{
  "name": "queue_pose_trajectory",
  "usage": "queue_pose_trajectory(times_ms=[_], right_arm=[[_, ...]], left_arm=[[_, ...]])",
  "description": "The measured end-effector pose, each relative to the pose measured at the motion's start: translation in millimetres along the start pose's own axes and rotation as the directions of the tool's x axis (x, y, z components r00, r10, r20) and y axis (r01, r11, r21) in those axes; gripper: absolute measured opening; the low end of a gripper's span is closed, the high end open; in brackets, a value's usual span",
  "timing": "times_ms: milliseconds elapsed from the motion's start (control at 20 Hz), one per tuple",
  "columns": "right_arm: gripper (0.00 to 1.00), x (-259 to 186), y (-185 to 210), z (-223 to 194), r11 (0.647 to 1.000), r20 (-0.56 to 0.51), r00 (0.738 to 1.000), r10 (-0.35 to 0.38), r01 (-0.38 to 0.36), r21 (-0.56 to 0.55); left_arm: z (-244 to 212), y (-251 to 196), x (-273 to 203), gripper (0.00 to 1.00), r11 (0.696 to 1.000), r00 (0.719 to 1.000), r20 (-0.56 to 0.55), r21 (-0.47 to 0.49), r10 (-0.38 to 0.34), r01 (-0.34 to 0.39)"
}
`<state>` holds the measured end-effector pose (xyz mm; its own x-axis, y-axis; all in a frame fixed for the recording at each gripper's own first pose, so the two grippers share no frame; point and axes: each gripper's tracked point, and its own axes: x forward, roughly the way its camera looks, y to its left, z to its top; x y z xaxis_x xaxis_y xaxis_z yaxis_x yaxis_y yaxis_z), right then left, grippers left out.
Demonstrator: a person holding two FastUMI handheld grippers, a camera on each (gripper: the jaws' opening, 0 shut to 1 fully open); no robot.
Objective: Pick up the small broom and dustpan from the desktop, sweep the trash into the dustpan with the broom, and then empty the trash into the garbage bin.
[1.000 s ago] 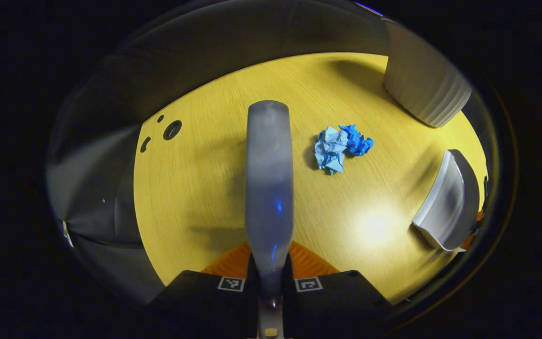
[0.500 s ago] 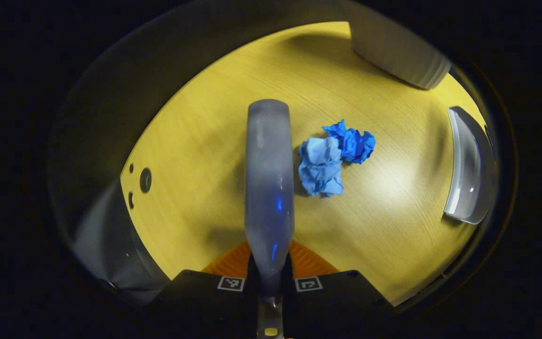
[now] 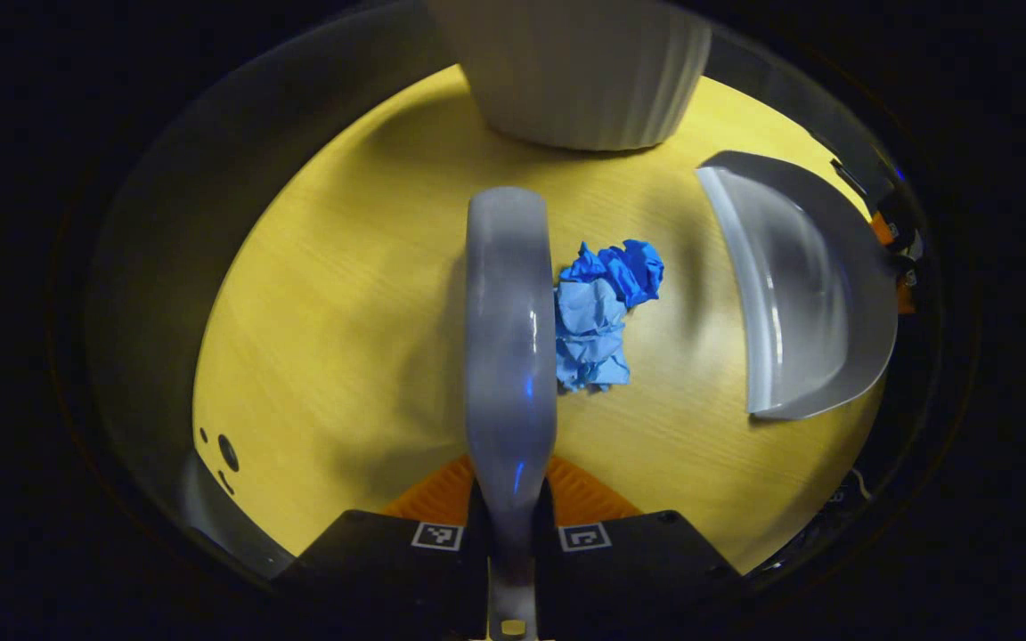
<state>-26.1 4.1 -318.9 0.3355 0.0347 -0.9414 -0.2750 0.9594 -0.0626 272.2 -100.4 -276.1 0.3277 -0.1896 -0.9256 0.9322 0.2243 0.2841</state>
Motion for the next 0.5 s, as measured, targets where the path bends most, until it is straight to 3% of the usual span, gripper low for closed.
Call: queue_pose_trajectory(times_ms=[100, 250, 450, 500], right_arm=[[0.35, 1, -2, -1, 1.000, 0.006, 1.000, 0.002, -0.002, -0.010], [0.35, 0, -3, 0, 1.000, 0.016, 1.000, -0.002, 0.002, -0.020], [0.34, 1, -5, 0, 0.999, 0.040, 0.999, -0.008, 0.010, -0.036], [0.34, 1, -6, 1, 0.999, 0.056, 0.998, -0.011, 0.014, -0.044]], left_arm=[[6, -29, -2, 0.23, 0.999, 0.999, -0.001, 0.011, -0.049, 0.049], [9, -70, -7, 0.27, 0.992, 0.993, 0.012, -0.033, -0.121, 0.122], [14, -129, -26, 0.25, 0.962, 0.966, 0.050, -0.087, -0.255, 0.258], [14, -134, -27, 0.25, 0.966, 0.967, 0.044, -0.064, -0.250, 0.252]])
